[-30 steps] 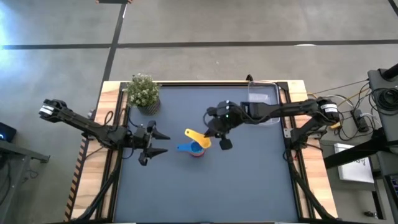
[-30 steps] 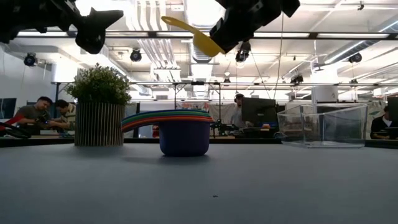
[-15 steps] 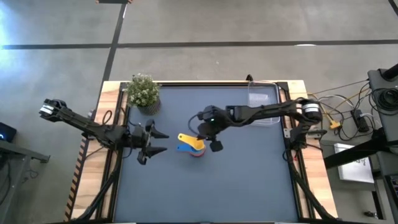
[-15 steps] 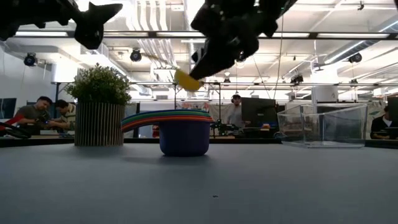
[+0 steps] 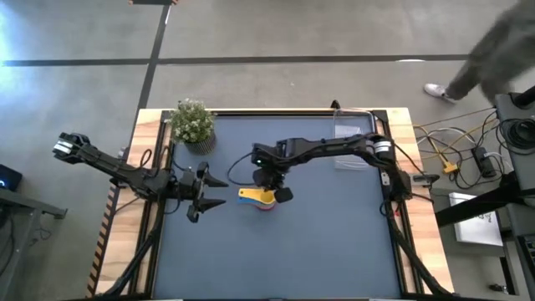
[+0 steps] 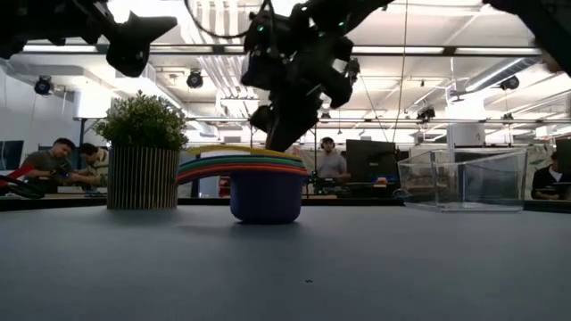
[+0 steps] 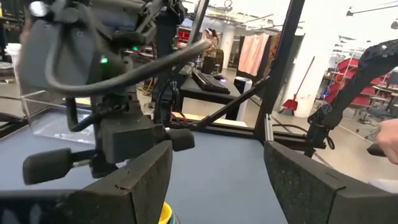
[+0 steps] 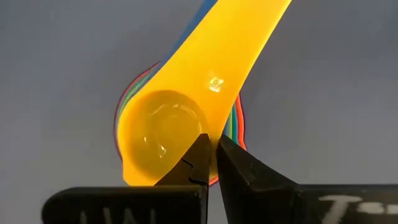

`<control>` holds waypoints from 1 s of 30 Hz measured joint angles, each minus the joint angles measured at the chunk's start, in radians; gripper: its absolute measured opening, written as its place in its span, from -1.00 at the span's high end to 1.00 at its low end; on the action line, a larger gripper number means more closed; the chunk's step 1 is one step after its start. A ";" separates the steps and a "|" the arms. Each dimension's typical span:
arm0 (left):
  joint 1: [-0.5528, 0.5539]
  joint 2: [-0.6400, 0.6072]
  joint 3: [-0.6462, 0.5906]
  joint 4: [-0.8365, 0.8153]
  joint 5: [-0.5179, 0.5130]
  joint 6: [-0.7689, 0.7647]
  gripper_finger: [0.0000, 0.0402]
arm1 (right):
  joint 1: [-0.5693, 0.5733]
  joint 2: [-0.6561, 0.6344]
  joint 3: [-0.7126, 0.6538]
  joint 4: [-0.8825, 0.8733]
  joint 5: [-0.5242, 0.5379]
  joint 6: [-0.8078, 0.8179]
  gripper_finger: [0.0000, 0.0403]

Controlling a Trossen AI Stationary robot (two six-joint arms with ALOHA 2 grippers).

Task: Nest measuring cups in basket
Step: Stack the yellow measuring cup on top of the blue measuring cup, then put the stacked measuring cups into the transparent bin

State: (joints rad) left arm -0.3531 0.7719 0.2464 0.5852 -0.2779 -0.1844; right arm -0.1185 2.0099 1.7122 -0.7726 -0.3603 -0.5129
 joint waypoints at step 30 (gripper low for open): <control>0.000 0.039 0.000 -0.036 0.000 -0.020 -0.18 | 0.007 -0.134 -0.019 -0.015 -0.091 0.102 0.74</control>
State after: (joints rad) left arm -0.3531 0.8114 0.2462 0.5491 -0.2776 -0.2048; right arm -0.1116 1.8755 1.6928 -0.7879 -0.4515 -0.4107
